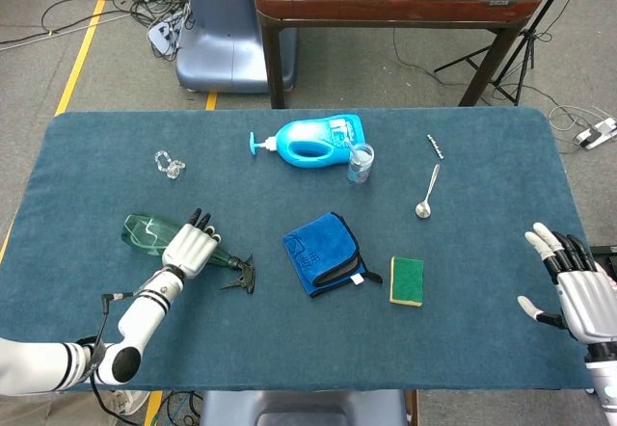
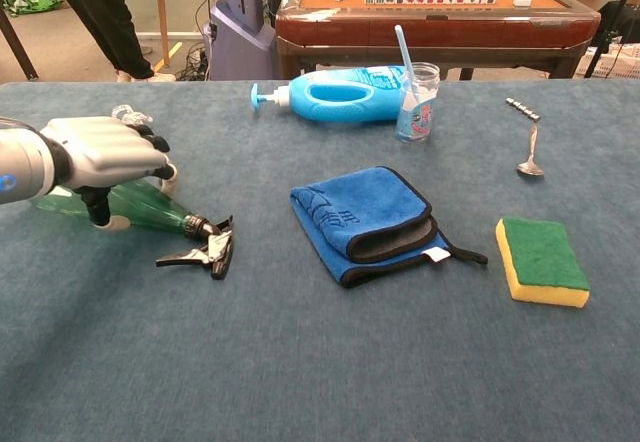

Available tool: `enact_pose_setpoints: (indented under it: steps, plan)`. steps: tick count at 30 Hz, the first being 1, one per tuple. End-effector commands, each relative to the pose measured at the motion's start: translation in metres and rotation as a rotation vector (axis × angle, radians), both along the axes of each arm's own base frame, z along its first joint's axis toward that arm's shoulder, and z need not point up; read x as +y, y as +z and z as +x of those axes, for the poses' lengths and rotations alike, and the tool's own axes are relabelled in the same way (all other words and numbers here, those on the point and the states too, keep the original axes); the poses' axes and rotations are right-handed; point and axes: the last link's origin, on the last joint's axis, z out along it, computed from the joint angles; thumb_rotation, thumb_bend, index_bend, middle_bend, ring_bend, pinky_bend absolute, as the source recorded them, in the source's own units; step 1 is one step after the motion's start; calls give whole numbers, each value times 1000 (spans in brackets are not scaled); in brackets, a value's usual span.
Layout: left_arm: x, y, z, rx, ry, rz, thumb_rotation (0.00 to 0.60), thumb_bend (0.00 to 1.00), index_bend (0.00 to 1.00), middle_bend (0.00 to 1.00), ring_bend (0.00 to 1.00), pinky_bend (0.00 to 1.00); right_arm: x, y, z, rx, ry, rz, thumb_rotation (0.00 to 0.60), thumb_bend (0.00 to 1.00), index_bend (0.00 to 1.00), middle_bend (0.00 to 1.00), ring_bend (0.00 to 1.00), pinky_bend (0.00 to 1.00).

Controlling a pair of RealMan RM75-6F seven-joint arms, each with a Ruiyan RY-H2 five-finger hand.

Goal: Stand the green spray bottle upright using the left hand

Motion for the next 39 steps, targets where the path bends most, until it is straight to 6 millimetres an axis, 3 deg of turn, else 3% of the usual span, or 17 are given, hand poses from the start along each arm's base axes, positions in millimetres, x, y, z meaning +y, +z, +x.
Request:
enact_pose_setpoints:
  steps: [1,6,13,24,29,39]
  plan:
    - [1,0,-2,-13,4,15,600,358,380,303,86,0,0,0,0,0,-1,0,600,199,92,56,0,0]
    - [3,3,-5,-56,20,24,600,358,429,356,138,0,0,0,0,-2,0,0,600,200,92,56,0,0]
    - [4,33,5,-285,34,32,600,358,453,380,157,0,0,0,1,-3,6,0,600,199,93,56,0,0]
    - [6,77,25,-910,116,21,600,358,451,380,155,0,0,-1,3,-3,11,1,600,200,92,56,0,0]
    - [9,80,23,-1176,209,-1,600,358,445,380,150,0,0,-1,4,-2,11,1,600,200,92,56,0,0]
    - [22,68,13,-1537,391,-3,600,358,421,380,145,0,2,0,3,4,2,-3,600,200,93,56,0,0]
